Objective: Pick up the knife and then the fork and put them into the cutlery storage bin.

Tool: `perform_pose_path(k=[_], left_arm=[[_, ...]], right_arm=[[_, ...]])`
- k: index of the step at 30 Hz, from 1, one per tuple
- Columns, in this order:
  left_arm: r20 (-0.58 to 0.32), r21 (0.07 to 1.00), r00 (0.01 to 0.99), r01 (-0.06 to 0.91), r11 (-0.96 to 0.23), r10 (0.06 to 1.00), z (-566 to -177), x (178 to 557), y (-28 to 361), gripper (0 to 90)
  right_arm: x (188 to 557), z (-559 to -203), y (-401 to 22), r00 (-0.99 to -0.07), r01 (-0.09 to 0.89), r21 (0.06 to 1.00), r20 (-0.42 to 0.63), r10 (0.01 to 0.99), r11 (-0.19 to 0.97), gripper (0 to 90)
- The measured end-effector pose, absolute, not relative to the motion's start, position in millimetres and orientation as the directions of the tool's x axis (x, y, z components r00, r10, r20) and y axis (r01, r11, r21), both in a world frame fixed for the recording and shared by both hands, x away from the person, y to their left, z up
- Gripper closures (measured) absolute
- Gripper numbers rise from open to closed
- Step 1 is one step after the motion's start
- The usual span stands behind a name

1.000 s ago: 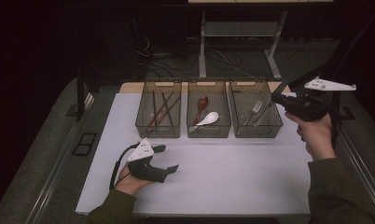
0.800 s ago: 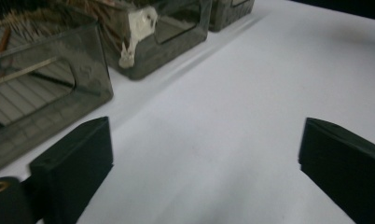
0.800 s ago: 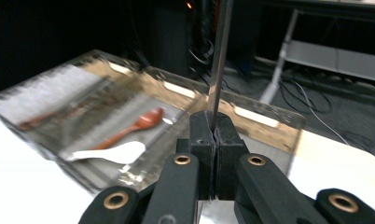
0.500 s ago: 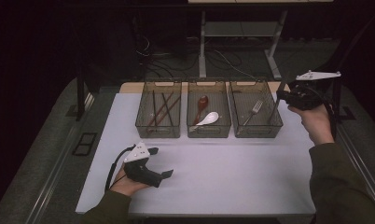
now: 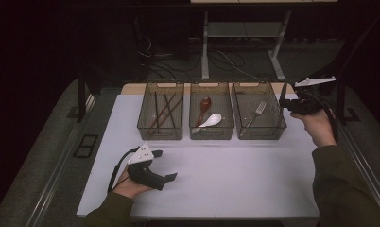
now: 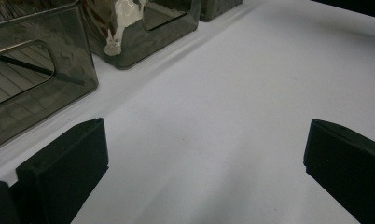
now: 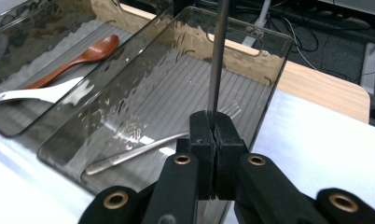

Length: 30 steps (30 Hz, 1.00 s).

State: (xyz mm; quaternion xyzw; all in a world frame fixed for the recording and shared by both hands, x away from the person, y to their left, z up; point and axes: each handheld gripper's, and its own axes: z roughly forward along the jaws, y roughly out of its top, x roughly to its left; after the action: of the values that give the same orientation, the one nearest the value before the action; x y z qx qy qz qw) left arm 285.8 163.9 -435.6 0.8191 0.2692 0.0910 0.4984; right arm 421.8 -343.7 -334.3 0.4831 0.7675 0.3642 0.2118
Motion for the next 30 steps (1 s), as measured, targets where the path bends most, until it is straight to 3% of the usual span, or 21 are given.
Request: perform_pose_path(k=[16,30], left_arm=[[-0.128,0.869,0.841,0.351,-0.35,0.526,-435,288,162,0.0],[-0.122,0.867,0.843,0.348,-0.358,0.524,-436,288,161,0.0]], right_arm=[[461,-352,-311,-0.475,0.583,0.748,-0.003,0.88,0.317,88.0],[499,-384,-293,-0.477,0.672,0.663,0.045,0.878,0.331,87.8]])
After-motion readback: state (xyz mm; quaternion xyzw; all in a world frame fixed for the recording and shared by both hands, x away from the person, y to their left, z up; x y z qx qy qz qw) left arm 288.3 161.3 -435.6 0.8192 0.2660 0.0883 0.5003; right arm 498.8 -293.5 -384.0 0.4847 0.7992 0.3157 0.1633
